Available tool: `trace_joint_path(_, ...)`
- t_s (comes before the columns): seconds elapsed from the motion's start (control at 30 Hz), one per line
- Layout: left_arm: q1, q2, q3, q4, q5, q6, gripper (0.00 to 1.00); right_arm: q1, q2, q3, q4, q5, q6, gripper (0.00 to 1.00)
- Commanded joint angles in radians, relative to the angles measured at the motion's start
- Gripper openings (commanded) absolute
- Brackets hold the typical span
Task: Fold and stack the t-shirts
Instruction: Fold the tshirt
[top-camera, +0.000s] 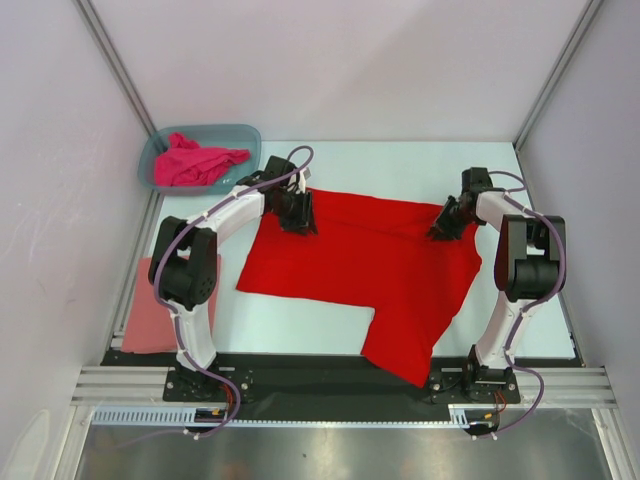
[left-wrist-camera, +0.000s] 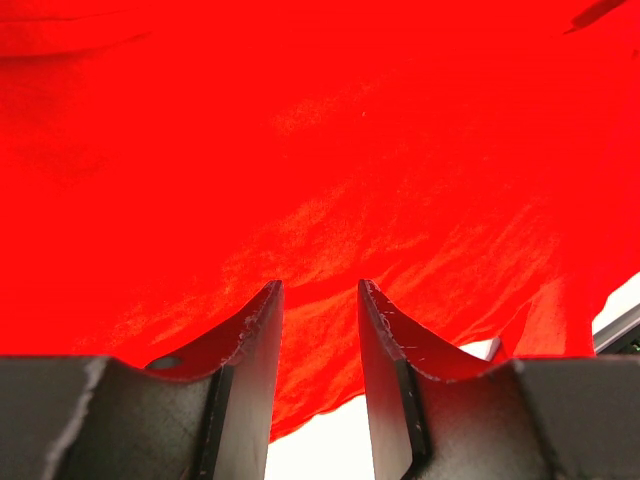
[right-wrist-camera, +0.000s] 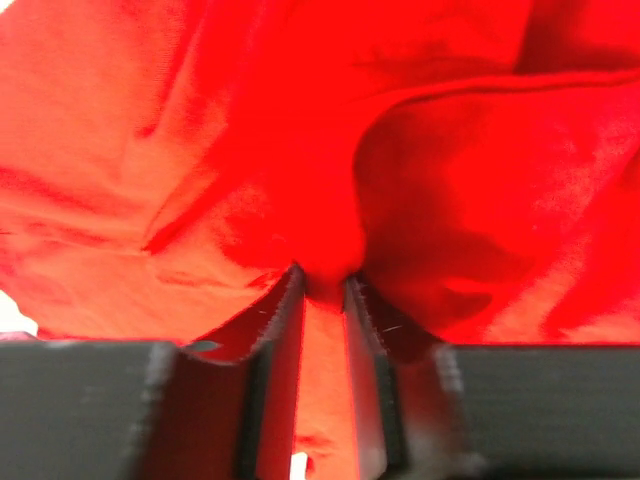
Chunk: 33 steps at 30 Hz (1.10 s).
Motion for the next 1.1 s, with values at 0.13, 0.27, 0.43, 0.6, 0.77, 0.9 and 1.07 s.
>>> trace_joint_path(0.13, -0.006, -0.056, 0.004, 0.013, 0.017, 0.010, 0.41, -0.030, -0.046, 0.008, 0.027, -0.107, 0.095, 0.06)
trace_joint_path(0.27, -0.006, -0.070, -0.007, 0.021, 0.019, 0.008, 0.41, -0.032, -0.089, -0.009, 0.001, -0.118, 0.110, 0.00)
trace_joint_path(0.43, -0.006, -0.082, -0.018, 0.025, 0.026, 0.007, 0.40, -0.032, -0.144, -0.049, -0.020, -0.136, 0.145, 0.00)
trace_joint_path(0.6, -0.006, -0.108, -0.041, 0.030, 0.025, 0.007, 0.41, 0.000, -0.265, -0.193, -0.028, -0.124, 0.326, 0.00)
trace_joint_path(0.77, -0.006, -0.131, -0.073, 0.048, 0.032, 0.002, 0.41, 0.107, -0.437, -0.377, 0.067, -0.078, 0.573, 0.00)
trace_joint_path(0.9, -0.006, -0.151, -0.099, 0.058, 0.042, -0.002, 0.41, 0.193, -0.526, -0.468, 0.159, 0.000, 0.777, 0.00)
trace_joint_path(1.07, -0.006, -0.167, -0.128, 0.064, 0.052, -0.005, 0.41, 0.238, -0.558, -0.479, 0.116, 0.072, 0.855, 0.00)
